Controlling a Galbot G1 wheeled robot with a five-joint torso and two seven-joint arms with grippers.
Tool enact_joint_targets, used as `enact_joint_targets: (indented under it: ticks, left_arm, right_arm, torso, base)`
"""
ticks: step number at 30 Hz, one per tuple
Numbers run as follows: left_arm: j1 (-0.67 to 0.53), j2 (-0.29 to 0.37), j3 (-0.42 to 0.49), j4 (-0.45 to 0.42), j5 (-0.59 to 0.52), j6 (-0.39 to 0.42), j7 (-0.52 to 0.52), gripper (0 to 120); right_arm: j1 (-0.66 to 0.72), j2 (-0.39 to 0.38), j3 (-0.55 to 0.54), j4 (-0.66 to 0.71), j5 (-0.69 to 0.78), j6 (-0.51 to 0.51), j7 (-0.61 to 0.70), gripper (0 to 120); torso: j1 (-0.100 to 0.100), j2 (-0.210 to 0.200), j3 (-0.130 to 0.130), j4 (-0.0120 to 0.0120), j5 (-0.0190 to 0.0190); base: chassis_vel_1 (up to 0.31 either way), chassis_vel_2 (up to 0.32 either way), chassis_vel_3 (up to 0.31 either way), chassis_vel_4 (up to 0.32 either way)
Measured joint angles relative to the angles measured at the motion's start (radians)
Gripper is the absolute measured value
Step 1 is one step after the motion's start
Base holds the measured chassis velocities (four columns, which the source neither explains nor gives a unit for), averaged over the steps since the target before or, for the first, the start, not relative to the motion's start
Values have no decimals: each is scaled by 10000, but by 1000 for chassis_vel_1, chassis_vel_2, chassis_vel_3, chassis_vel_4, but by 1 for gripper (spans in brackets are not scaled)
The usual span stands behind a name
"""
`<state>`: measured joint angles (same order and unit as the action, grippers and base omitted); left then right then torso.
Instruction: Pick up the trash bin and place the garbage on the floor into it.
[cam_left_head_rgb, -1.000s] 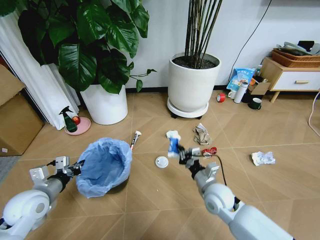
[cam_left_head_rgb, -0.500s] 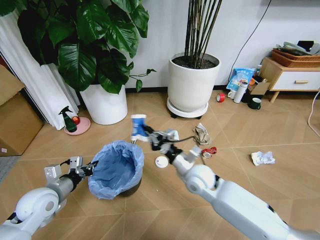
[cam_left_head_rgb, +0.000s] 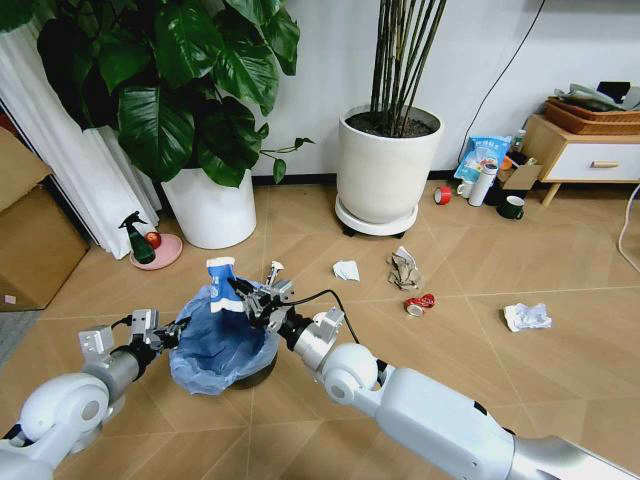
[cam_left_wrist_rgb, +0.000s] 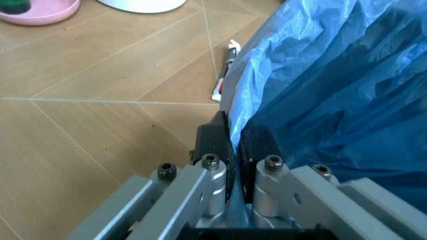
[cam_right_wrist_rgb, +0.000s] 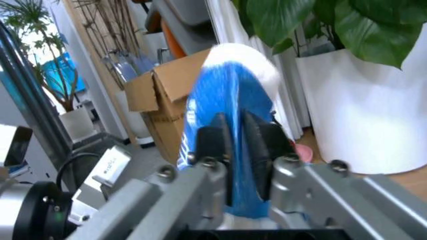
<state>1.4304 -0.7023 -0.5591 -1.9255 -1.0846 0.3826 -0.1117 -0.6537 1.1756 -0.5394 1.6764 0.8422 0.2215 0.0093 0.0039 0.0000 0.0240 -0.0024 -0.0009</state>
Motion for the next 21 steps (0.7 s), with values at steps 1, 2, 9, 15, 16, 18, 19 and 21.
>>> enact_joint_targets:
  ticks: [1, 2, 9, 15, 16, 18, 19, 21]
  left_arm:
    - [13, 0, -37, -17, -5, 1, 0, 0]
    - [28, -1, -70, -32, -14, 3, -5, 0]
    - [111, -15, -238, -67, -33, 10, -34, 0]
    - [323, -146, -562, -180, -1, 11, -187, 0]
    - [394, -191, -685, -199, -1, 11, -234, 0]
    - [436, -206, -759, -210, -1, 9, -251, 0]
    - [514, -222, -912, -235, -4, 3, -275, 0]
    - [569, -225, -1039, -262, -20, -2, -306, 0]
  right_arm:
    - [-8, -32, 0, 27, 8, -30, 41, 18]
    - [-14, -58, -17, 54, 17, -50, 73, 22]
    - [-109, -103, -102, 189, 55, -94, 174, 45]
    - [-171, 229, 410, 495, 206, -327, 637, 68]
    - [-185, 269, 711, 596, 261, -442, 835, 73]
    - [-193, 260, 888, 650, 277, -513, 945, 77]
    - [-228, 165, 1251, 731, 310, -613, 1127, 83]
    - [-307, 18, 1598, 774, 312, -709, 1282, 88]
  torso:
    - [0, 0, 0, 0, -1]
    - [0, 1, 0, 0, 0]
    - [0, 1, 0, 0, 1]
    - [0, 1, 0, 3, 2]
    - [0, 0, 0, 4, 1]
    - [0, 0, 0, 4, 1]
    - [0, 1, 0, 4, 2]
    - [0, 1, 0, 4, 2]
  base:
    - [0, 0, 0, 0]
    - [0, 0, 0, 0]
    - [0, 0, 0, 0]
    - [0, 0, 0, 0]
    - [0, 0, 0, 0]
    - [0, 0, 0, 0]
    - [0, 0, 0, 0]
    - [0, 0, 0, 0]
